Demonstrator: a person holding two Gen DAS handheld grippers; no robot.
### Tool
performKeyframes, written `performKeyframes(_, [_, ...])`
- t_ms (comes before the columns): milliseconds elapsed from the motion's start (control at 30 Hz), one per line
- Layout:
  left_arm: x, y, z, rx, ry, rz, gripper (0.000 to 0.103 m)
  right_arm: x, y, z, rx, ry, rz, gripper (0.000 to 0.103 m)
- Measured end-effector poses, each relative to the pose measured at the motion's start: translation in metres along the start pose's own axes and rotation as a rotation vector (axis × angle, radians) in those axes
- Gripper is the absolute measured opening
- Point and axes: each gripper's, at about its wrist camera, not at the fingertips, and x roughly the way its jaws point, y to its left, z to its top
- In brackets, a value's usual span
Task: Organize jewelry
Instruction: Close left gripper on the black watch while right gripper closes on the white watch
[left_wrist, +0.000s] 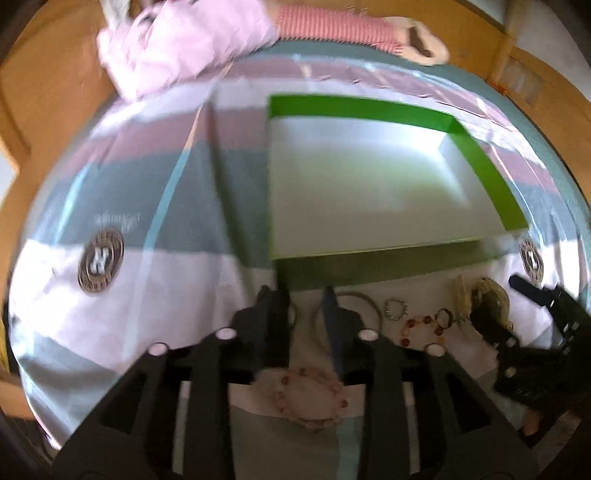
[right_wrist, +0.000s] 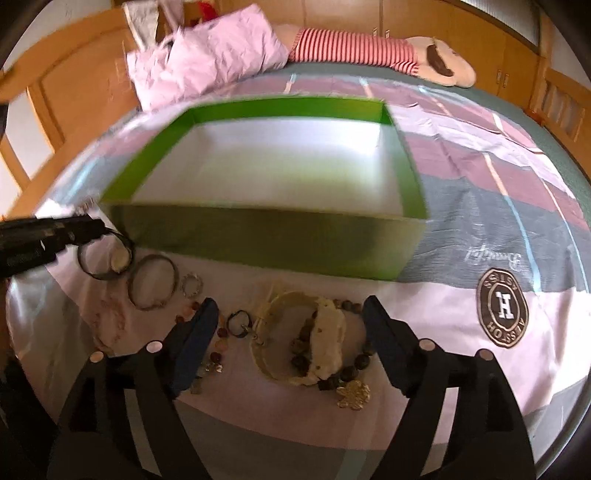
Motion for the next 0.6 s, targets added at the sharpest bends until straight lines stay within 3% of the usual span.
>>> performKeyframes(133, [0.013,0.025,0.001,-0.121,0.069,-0.063,0.044,0.02,0.0,-0.002,-0.007,0.054,-0.021,0.077])
performKeyframes(167, [0.014,0.024,0.0,-0.122,0.073,-0.066,0.049,0.022,-0.001,-0.003,0.006,0.063,-0.011,0.07])
performKeyframes(233, [0.017,0.015,-0.003,-0.088,0.072,-0.061,0.058,0.021,-0.006,-0.002,0.038,0.06,0.003,0.066])
performKeyframes(400, [0.02,-0.013,-0.008,0.055,0.039,0.044,0.064,0.018,-0.012,-0.003,0.06,0.054,0.02,0.065])
performKeyframes(533, [0.012,0.002,-0.001,-0.014,-0.004,0.093,0.079,0.018,-0.01,-0.005,0.051,0.058,0.015,0.066])
performKeyframes(600, [0.015,0.01,0.002,-0.048,0.006,0.121,0.08,0.019,-0.008,-0.005,0.046,0.057,0.009,0.066])
